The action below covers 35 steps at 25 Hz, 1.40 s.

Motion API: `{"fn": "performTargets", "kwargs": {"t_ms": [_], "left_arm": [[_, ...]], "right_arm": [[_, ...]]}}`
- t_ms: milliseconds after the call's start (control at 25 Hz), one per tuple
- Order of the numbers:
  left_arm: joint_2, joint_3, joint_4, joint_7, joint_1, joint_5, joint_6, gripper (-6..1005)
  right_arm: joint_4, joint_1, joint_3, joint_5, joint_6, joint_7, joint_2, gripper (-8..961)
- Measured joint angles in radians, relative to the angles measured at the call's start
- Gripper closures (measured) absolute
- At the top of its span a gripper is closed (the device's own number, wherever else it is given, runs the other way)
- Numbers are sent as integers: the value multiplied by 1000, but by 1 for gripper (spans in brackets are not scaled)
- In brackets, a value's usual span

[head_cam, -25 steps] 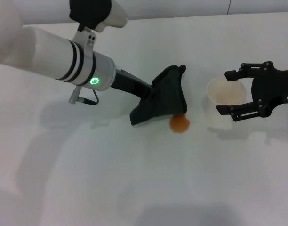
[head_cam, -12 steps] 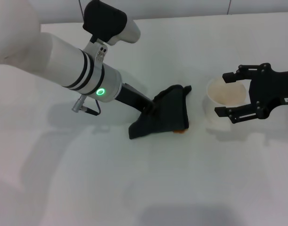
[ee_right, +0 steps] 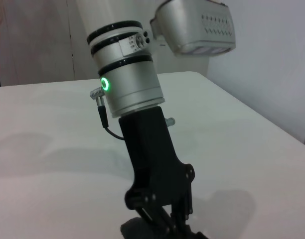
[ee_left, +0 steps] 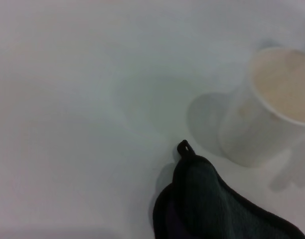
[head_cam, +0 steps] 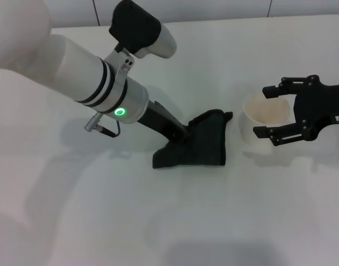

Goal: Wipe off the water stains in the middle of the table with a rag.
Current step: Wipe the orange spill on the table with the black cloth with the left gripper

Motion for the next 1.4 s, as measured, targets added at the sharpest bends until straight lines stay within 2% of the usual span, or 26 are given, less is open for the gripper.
{"fn": "performTargets", "kwargs": {"t_ms": [360,480,680,920,1200,1360,1400], "left_arm": [[-1,83,37,26,2,0,25,905],[2,64,33,-10,-1,8,14,905],[2,-41,35,-94,6,93,-5,905],[3,-109,32,-195,9,170,-35,907],[3,-113,31,-232,17,181,-61,907],[1,-104,31,-201,17,176,-58,907],[-2,-76,31,-173,15,158,-60,907]], "right_arm": [[-2,-2,1,0,0,0,0,80],[-4,-4,1,0,-1,1,0,80],[-8,-6,4,0,-7,3,0,81],[-8,-5,4,0,-9,5,0,81],[-9,-6,1,0,-12,5,0,81],[-9,-7,1,0,-14,4,0,81],[-9,-7,1,0,-14,3,0,81]]}}
